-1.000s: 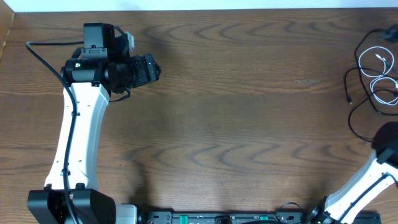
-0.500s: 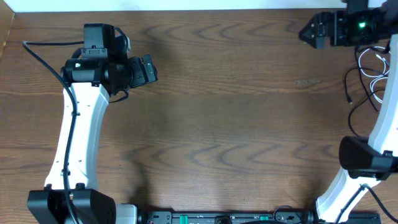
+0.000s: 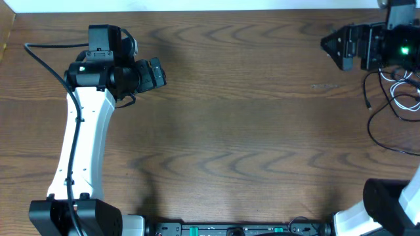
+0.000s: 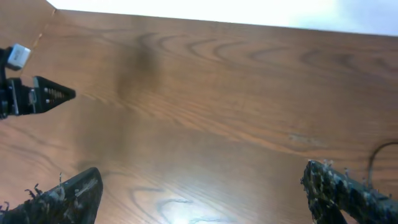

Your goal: Untangle cables

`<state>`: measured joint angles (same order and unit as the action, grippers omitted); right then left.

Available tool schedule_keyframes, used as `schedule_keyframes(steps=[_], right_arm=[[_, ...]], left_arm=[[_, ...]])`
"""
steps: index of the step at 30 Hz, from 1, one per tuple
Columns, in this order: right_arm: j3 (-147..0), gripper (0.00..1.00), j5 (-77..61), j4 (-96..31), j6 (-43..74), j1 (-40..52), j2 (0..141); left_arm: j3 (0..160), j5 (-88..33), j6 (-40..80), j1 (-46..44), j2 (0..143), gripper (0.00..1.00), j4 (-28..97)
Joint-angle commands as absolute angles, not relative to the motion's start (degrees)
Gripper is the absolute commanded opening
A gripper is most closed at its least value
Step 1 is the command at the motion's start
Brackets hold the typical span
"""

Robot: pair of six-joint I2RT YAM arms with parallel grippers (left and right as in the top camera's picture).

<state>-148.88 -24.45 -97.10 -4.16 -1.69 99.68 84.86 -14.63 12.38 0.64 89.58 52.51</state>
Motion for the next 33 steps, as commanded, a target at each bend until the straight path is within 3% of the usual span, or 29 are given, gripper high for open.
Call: schedule_keyframes(steps=[1,10,22,33], right_arm=[[-149.27,0.99,-18.0,-97.27,-4.38,-2.2,98.32],[-149.25,0.99,-4.49,-96.03,-11.86,-2.31,92.58],[-146.19,0.99,-4.75,-82.83,-22.37,-2.31,87.59],[-110.02,0.99,-6.24,-53.34,-23.2,-2.31,71.48]], left_arm=[[85.36,-13.63,12.51,0.84,88.84,0.99,52.66],[85.36,-13.63,12.51,0.84,88.84,0.99,52.69],[85.36,-13.63,12.51,0.84,88.84,0.99,52.66],[85.36,-13.63,12.51,0.84,88.84,0.99,52.69]])
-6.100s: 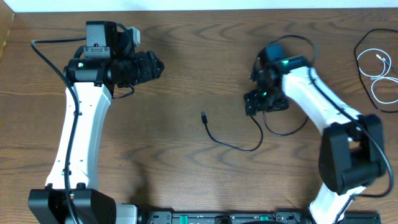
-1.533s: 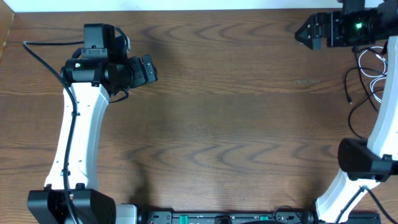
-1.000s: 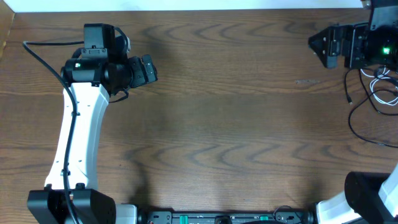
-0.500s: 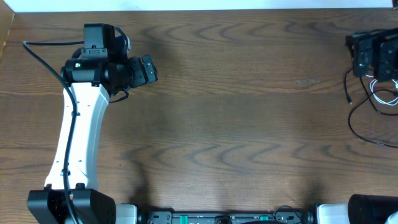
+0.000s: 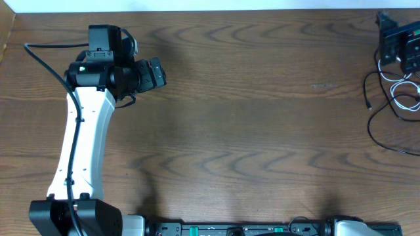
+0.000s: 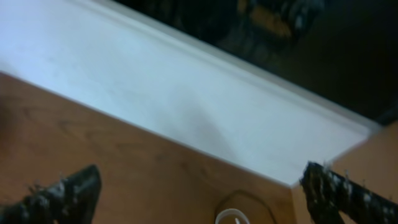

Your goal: Untangle cables

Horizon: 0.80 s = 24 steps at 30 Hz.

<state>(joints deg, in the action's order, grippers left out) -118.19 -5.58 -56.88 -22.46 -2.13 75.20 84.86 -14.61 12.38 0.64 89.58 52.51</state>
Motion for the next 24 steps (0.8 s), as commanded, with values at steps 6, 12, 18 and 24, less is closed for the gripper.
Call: schedule_keyframes(steps=[6,12,18,24], right_arm=[[-85.91,0.99,-7.25,-33.52,-15.38,-2.13,60.25],[-62.89,0.99,-7.18,-15.18,-7.6,-2.13,48.8],[-41.21,0.99,-5.74,2.66,-4.67,-0.54,36.12],[-24.1,0.99,2.33,9.91,2.59,0.34,23.77]], left_arm=[[85.36,-13.63,12.51,0.84,88.84,0.99,52.69],[85.36,-13.63,12.51,0.84,88.84,0.99,52.69],[85.36,-13.63,12.51,0.84,88.84,0.99,52.69],[85.36,-13.63,12.51,0.84,88.84,0.99,52.69]])
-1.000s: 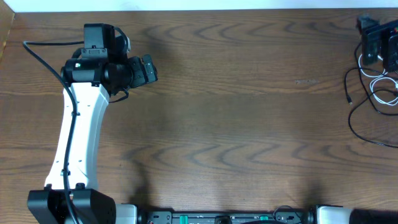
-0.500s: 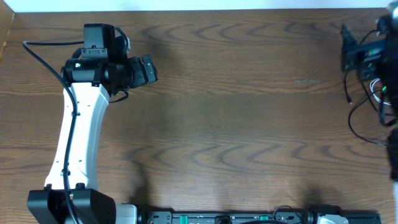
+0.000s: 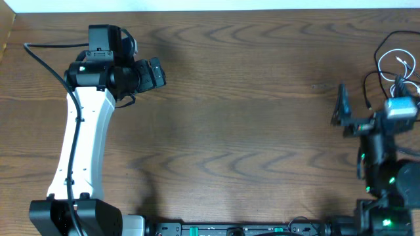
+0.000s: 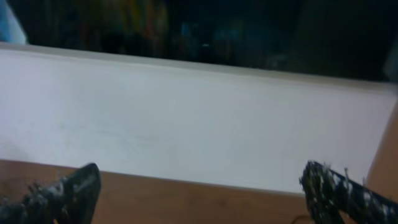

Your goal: Untangle cables

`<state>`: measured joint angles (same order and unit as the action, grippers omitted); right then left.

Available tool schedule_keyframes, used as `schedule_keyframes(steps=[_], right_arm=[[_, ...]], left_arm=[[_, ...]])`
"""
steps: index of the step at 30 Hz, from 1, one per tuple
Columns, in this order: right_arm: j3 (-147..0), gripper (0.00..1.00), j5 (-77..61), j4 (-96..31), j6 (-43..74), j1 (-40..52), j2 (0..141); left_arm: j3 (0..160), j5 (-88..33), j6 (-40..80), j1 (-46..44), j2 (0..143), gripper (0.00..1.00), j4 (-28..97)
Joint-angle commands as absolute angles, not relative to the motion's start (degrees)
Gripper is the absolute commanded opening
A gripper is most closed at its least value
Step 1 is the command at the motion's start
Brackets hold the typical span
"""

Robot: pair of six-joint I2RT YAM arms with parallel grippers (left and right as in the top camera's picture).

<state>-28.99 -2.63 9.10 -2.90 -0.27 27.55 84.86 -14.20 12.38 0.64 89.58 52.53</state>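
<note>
A tangle of black and white cables (image 3: 394, 65) lies at the table's far right, with thin loops running toward the back edge. My right gripper (image 3: 369, 108) hangs raised just in front of the cables and covers their nearer part. In the right wrist view the right gripper (image 4: 199, 196) is open, with one finger (image 4: 68, 193) at each lower corner and nothing between them. That view is blurred and faces the white back wall. My left gripper (image 3: 156, 72) sits at the far left, a long way from the cables, with no gap showing between its fingers.
The white left arm (image 3: 82, 137) runs from the front left base up to its wrist. A black lead (image 3: 46, 62) curves beside it. The wooden table (image 3: 249, 131) spans the view, with a white strip (image 3: 197, 5) along its back edge.
My right arm was at the back right corner over the cables. It now stands nearer the front at the right edge, and the back loops of the cables show. The left arm is unchanged.
At first my right gripper stood open at the back right, facing left across the table toward the left arm. Then it was in the far right corner, turned toward the back wall. Now it is nearer the front, still open and holding nothing.
</note>
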Motion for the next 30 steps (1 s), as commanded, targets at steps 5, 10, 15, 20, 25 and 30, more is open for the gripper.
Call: schedule_keyframes(steps=[5,10,15,20,25,30], right_arm=[[-15.05,0.99,2.5,9.85,3.14,0.47,14.61],[-7.53,0.99,2.48,9.87,2.92,0.49,7.22],[-0.82,0.99,2.5,9.82,2.96,1.15,1.91],[-0.32,0.99,2.66,4.01,3.4,1.74,0.27],[-0.32,0.99,2.17,-4.32,4.67,1.96,0.27],[-0.32,0.99,1.83,-4.19,4.67,1.91,0.32]], left_arm=[[85.36,-13.61,12.51,0.84,88.84,0.99,52.69],[85.36,-13.63,12.51,0.84,88.84,0.99,52.69],[85.36,-13.63,12.51,0.84,88.84,0.99,52.69],[85.36,-13.61,12.51,0.84,88.84,0.99,52.69],[85.36,-13.63,12.51,0.84,88.84,0.99,52.69],[85.36,-13.63,12.51,0.84,88.84,0.99,52.66]])
